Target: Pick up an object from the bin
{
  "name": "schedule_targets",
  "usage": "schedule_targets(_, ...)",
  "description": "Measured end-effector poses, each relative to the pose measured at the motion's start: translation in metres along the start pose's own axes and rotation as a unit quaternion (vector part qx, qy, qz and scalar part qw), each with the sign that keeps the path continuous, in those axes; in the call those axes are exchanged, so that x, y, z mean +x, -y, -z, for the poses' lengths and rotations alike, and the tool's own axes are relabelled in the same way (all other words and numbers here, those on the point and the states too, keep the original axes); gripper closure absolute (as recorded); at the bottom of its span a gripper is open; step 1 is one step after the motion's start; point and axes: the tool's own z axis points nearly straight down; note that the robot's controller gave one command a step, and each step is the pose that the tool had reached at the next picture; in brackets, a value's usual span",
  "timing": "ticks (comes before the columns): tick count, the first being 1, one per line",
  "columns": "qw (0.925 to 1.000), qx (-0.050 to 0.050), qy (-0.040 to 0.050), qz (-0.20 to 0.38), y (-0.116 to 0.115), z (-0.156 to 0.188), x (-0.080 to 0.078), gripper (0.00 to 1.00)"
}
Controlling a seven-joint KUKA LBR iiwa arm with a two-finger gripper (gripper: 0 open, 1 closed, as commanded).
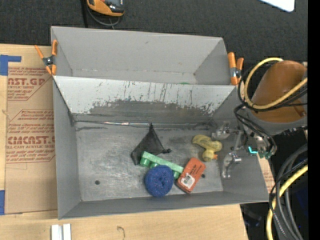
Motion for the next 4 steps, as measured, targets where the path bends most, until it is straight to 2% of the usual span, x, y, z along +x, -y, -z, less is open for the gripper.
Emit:
schedule_targets(1, 1.0, 0.001, 0.0038, 0.001, 0.0, 0.004, -0.002, 0.0)
schedule_targets(2, 1.0, 0.002, 0.0083, 0.001, -0.008, -0.039, -0.028, 0.0)
schedule_targets(3, 1.0, 0.0, 0.0078, -0.004, 0.002, -0.085, -0.053, 0.0)
schedule_targets(4, 0.9995, 0.001, 0.0068, -0.031, -0.002, -0.093, -0.076, 1.0)
